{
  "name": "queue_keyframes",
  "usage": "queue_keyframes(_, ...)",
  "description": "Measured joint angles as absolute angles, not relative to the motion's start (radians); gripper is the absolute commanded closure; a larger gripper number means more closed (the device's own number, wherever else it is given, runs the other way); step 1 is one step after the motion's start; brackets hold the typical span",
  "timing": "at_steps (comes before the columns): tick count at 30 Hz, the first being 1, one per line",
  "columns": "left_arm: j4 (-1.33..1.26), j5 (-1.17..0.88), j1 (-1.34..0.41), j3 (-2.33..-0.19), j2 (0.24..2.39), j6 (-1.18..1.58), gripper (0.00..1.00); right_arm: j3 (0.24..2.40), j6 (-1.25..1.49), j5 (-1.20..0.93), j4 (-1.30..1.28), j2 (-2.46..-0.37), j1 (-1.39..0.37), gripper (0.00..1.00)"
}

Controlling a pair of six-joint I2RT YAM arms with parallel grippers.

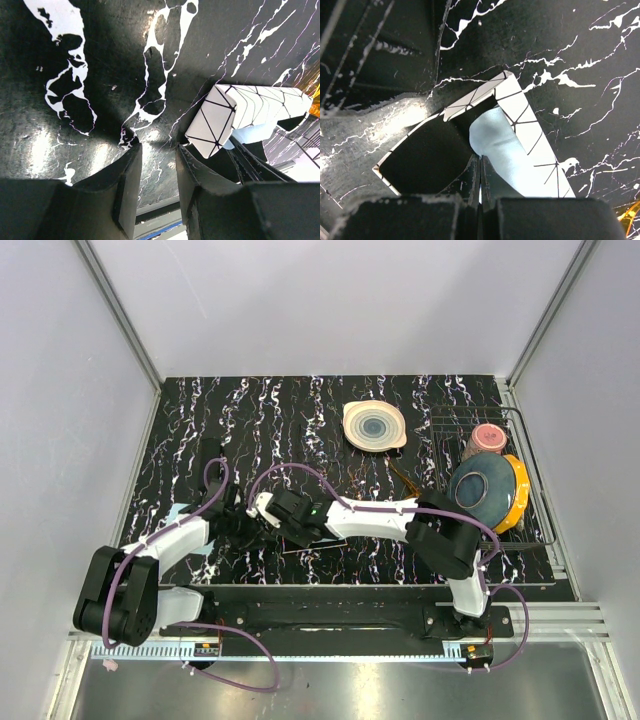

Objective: Organize the sunglasses
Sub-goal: Smooth out the folded cleaning cloth near the sunglasses case.

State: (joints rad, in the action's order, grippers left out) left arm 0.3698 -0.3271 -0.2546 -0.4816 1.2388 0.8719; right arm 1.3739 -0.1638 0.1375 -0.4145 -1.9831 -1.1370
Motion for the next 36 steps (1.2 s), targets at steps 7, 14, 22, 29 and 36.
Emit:
queue_keyframes(7,0.361,-0.324,-0.271,-0.484,1.248,0.888,0.63,1.363,-0.146,0.141,-0.407,-1.962,-1.134,1.0)
queue_keyframes(14,0.348,-0.316,-0.297,-0.488,1.258,0.896,0.63,1.363,-0.091,0.137,-0.389,-1.95,-1.115,0.91)
queue_keyframes(22,0.348,-0.306,-0.303,-0.49,1.259,0.911,0.64,1.358,-0.001,0.046,-0.385,-1.946,-1.084,0.69)
queue_keyframes(29,0.351,-0.292,-0.307,-0.491,1.258,0.921,0.64,1.333,0.067,-0.08,-0.372,-1.914,-1.065,0.68)
queue_keyframes(36,0.352,-0.28,-0.313,-0.491,1.253,0.925,0.64,1.314,0.133,-0.136,-0.33,-1.887,-1.033,0.76)
